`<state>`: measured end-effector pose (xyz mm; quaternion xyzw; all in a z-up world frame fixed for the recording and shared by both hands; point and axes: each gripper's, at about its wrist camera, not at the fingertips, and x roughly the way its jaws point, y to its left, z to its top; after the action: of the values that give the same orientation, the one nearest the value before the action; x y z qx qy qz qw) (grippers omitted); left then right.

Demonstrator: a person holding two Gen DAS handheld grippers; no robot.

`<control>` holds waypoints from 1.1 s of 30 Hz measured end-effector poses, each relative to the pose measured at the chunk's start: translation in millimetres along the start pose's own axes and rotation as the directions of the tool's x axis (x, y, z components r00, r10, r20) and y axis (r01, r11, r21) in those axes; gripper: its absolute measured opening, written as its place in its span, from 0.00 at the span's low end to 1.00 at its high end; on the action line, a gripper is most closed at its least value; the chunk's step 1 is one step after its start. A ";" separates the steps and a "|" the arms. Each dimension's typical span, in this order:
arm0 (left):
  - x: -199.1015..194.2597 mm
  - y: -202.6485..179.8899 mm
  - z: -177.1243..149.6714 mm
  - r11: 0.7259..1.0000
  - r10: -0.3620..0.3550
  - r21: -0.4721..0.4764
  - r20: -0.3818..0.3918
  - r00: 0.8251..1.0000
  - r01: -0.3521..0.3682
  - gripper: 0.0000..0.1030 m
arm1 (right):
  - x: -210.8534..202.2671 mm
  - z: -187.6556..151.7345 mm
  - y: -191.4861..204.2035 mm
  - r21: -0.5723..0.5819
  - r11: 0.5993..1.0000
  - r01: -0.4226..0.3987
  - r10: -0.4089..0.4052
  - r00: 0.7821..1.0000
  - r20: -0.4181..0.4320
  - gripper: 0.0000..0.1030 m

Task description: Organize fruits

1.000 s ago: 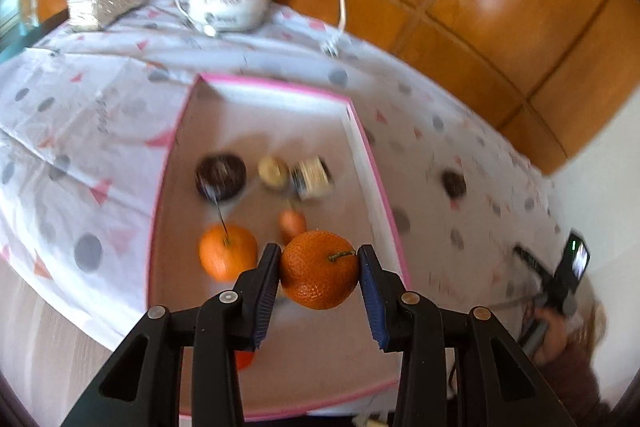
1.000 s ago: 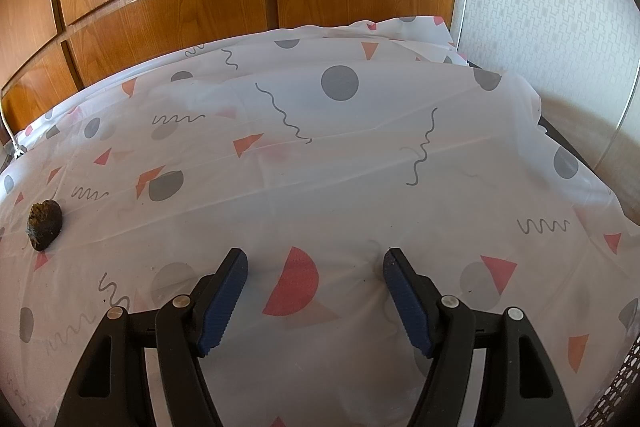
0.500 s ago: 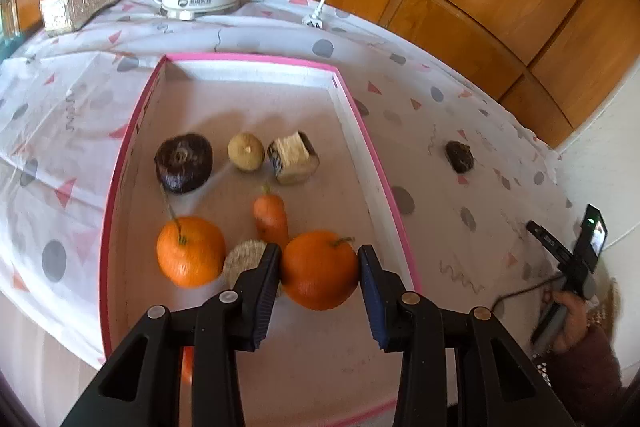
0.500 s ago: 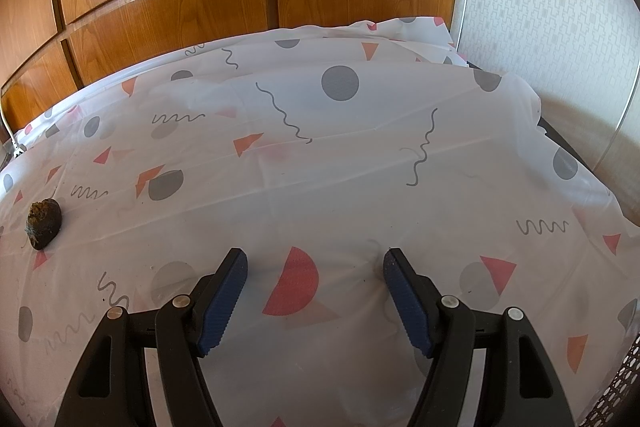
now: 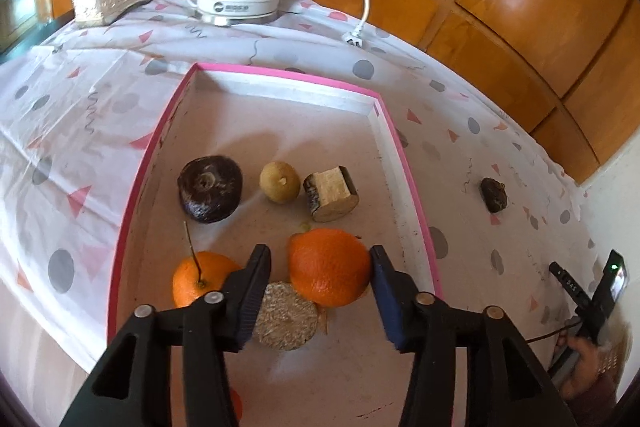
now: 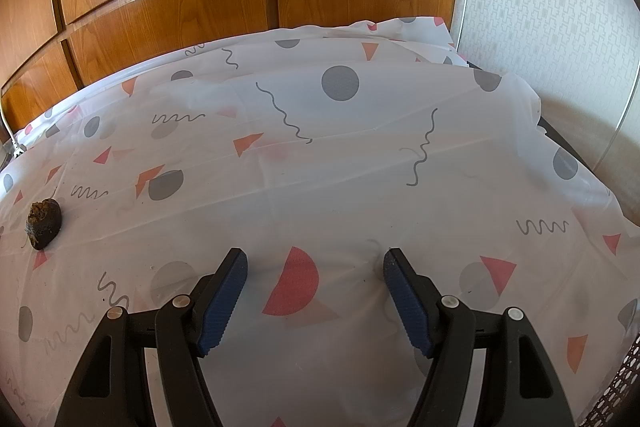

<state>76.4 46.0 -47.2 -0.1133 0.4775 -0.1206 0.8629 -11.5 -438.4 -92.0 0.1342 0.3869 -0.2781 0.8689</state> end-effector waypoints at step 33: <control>-49.8 29.5 -14.3 0.969 0.217 -0.149 0.120 0.969 -0.198 0.52 | -0.2 0.0 0.2 -0.009 1.000 0.005 -0.005 1.000 -0.001 0.70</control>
<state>41.6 88.6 -24.1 -0.1290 0.4343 0.0113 0.8914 -11.5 -438.1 -91.9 0.1295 0.3889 -0.2783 0.8686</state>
